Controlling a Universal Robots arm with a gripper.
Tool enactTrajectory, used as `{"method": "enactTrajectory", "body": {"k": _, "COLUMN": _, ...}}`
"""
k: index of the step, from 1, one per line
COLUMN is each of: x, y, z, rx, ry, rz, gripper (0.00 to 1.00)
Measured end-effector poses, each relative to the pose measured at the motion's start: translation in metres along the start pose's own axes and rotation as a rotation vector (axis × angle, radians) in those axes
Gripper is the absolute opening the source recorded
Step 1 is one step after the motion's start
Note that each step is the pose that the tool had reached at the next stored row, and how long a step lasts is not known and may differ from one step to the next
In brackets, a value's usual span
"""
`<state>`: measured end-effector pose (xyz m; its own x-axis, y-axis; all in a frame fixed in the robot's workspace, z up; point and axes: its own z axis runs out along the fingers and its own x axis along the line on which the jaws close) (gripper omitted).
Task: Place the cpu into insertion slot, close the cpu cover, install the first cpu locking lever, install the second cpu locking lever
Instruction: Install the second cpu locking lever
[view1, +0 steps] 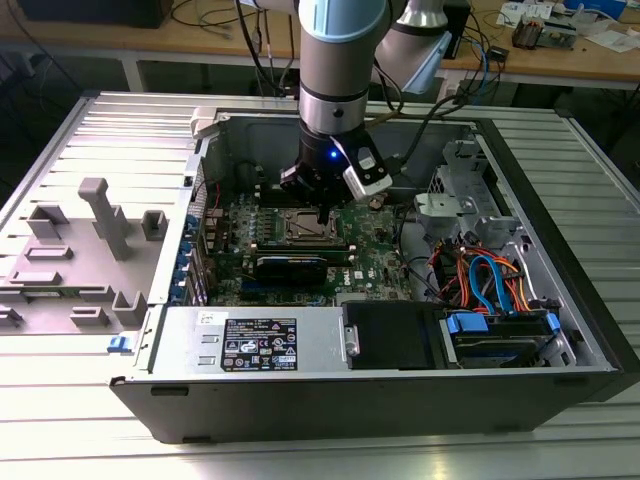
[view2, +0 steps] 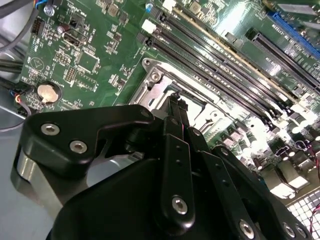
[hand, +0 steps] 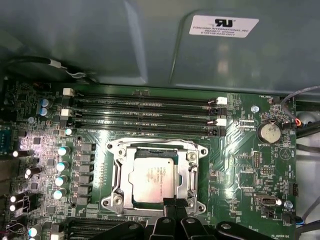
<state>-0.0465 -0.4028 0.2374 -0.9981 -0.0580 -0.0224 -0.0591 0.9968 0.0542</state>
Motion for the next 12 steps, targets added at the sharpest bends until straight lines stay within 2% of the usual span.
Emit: {"method": "enactTrajectory", "body": {"k": 12, "x": 0.0000, "y": -0.0015, "z": -0.0001, "rx": 0.0000, "ry": 0.0001, "rz": 0.000, "gripper": 0.11}}
